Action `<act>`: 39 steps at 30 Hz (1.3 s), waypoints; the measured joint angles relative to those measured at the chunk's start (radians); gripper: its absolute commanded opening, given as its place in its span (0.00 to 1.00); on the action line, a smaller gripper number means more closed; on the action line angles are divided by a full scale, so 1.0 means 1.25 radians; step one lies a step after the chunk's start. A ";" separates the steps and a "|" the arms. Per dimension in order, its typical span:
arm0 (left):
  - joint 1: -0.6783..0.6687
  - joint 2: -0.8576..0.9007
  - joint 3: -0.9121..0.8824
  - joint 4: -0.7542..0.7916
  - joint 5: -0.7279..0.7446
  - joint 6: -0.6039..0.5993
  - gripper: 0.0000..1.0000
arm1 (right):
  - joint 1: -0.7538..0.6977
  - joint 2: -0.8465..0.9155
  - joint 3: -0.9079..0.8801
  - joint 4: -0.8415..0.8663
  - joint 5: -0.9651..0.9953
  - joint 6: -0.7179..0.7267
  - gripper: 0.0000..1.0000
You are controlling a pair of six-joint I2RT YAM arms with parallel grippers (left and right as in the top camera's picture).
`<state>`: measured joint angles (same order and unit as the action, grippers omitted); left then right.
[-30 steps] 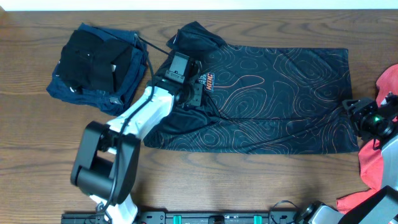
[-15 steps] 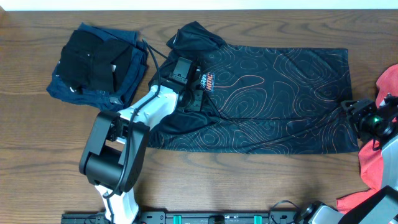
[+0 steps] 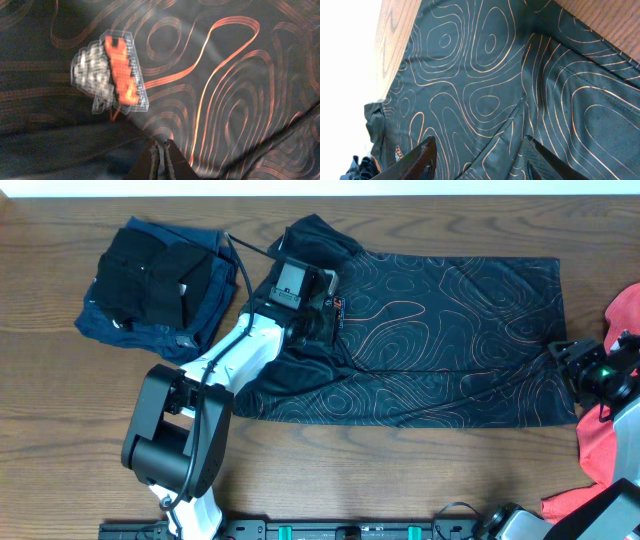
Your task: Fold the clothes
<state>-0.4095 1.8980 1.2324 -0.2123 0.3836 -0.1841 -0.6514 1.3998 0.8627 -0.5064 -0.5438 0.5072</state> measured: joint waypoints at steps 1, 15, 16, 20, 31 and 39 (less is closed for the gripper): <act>0.000 0.000 0.000 0.025 0.002 0.001 0.07 | 0.000 0.000 0.000 0.000 0.002 0.000 0.54; 0.000 0.000 0.005 -0.089 -0.046 -0.032 0.48 | 0.000 0.000 0.000 -0.005 0.011 0.000 0.54; 0.000 0.000 0.005 -0.110 -0.060 -0.033 0.48 | 0.000 0.000 0.000 -0.005 0.012 0.000 0.54; 0.000 0.000 0.005 -0.140 -0.099 -0.020 0.45 | 0.000 0.000 0.000 -0.006 0.014 0.000 0.54; -0.010 0.016 0.005 -0.181 -0.117 -0.002 0.06 | 0.000 0.000 0.000 -0.007 0.014 0.000 0.54; -0.010 0.021 0.007 -0.157 -0.066 0.001 0.06 | 0.000 0.000 0.000 -0.008 0.014 0.000 0.54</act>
<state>-0.4225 1.9247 1.2415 -0.4080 0.3008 -0.1833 -0.6514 1.3998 0.8627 -0.5167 -0.5262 0.5068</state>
